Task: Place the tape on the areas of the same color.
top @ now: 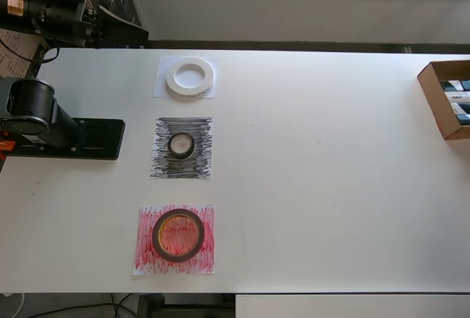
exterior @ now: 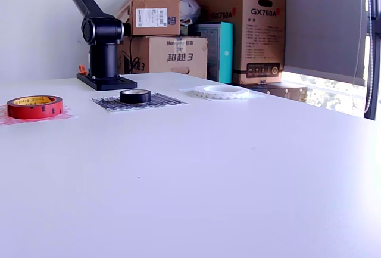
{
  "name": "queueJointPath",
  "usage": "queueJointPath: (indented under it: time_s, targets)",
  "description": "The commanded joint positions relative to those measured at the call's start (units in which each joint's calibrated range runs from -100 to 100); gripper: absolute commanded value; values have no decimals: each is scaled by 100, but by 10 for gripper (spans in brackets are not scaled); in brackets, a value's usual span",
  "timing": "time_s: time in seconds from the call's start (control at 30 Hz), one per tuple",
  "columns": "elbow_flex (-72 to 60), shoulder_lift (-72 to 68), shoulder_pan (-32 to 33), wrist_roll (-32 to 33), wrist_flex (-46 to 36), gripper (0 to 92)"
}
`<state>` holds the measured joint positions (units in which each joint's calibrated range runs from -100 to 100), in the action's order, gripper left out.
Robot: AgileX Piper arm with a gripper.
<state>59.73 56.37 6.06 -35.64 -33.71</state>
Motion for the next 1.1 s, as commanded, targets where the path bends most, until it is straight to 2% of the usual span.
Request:
queueJointPath:
  time_s: [0.0,0.23,0.7,1.07]
  targets:
    - [1356,1688,248,-61,1313,1]
    - [1928,2483,319,-487,1338,1]
    - [3100,4223,327,-487,1347,1]
    - [3555,4298,327,-487,1347,1]
